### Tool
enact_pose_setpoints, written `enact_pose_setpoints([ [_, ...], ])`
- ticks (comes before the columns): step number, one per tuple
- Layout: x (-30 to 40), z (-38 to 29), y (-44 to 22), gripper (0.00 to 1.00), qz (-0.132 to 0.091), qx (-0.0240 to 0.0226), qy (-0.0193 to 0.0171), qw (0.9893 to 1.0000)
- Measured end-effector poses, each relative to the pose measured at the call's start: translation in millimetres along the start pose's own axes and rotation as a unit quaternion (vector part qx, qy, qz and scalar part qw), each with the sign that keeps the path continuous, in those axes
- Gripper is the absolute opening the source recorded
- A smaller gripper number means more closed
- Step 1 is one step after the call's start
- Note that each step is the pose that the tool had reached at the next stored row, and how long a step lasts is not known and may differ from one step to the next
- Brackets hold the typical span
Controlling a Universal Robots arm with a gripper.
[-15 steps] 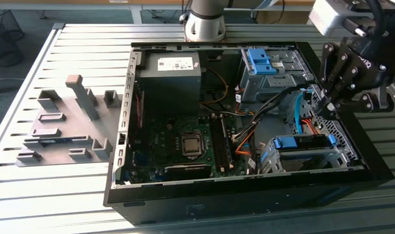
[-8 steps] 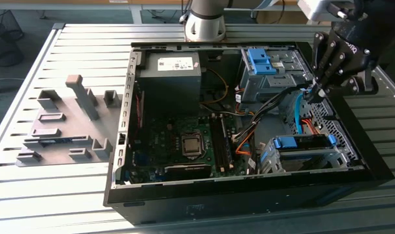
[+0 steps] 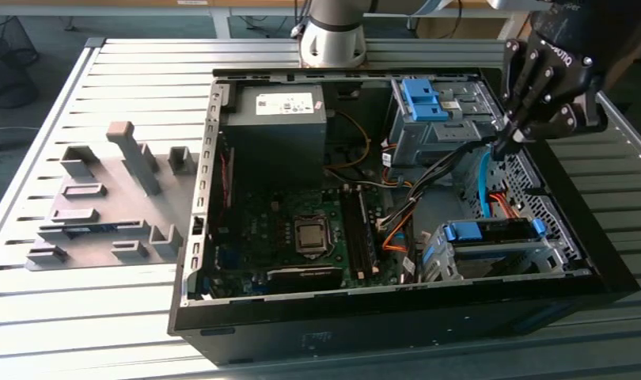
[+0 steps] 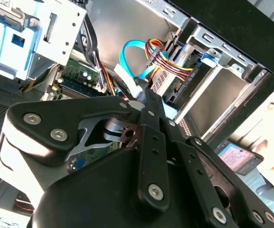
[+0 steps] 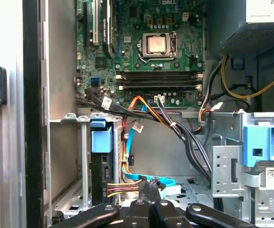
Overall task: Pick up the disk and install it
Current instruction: 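Insert the second disk wire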
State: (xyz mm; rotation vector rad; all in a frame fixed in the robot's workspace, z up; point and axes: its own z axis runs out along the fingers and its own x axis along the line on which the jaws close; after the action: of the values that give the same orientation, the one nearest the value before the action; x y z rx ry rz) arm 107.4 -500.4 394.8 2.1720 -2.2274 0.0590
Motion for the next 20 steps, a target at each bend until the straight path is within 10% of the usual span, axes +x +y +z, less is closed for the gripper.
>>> enact_pose_setpoints([
  [4, -7.5, -0.4, 1.1, 0.11, 0.0, 0.0002, 0.0094, 1.0],
  [20, -11.6, 5.1, 1.3, 0.11, 0.0, 0.0018, 0.0132, 0.9999],
])
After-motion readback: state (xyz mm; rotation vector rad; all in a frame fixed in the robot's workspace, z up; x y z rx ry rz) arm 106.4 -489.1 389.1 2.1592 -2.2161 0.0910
